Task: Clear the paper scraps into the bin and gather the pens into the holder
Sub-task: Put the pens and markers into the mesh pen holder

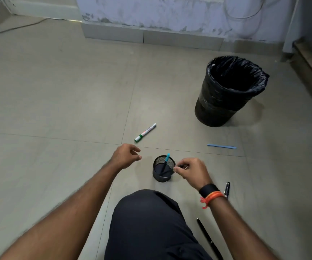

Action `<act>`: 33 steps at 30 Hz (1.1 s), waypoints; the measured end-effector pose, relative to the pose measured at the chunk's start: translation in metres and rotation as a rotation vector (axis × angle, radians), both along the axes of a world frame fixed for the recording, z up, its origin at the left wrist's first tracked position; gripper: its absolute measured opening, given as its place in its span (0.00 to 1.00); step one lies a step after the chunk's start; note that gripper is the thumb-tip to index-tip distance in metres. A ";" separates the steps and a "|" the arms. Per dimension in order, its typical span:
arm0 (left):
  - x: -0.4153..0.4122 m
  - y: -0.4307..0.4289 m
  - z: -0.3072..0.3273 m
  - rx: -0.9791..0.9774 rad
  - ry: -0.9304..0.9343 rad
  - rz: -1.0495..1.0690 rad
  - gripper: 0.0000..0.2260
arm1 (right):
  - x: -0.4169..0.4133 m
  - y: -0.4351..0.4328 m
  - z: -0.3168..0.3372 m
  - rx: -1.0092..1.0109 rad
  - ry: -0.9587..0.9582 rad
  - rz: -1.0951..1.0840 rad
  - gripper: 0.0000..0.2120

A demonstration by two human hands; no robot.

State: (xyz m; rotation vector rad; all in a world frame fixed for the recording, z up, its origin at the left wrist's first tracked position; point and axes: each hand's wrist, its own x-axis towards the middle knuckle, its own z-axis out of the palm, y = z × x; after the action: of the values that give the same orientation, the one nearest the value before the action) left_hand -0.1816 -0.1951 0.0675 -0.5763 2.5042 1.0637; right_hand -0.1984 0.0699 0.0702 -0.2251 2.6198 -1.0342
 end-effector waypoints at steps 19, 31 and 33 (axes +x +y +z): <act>-0.052 0.000 -0.060 -0.319 0.133 -0.054 0.21 | -0.125 0.111 -0.097 0.363 -0.160 -0.402 0.27; -0.081 0.000 -0.098 -0.423 0.060 -0.078 0.25 | -0.068 0.092 -0.108 0.640 0.061 -0.174 0.25; -0.084 0.001 -0.100 -0.425 0.086 -0.148 0.26 | -0.048 0.088 -0.104 0.682 0.071 -0.107 0.20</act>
State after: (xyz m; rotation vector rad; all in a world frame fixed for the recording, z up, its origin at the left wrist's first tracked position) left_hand -0.2658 -0.1943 -0.0324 -0.4537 2.8164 0.5127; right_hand -0.2464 0.1580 -0.0333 0.0417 2.8913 -0.1153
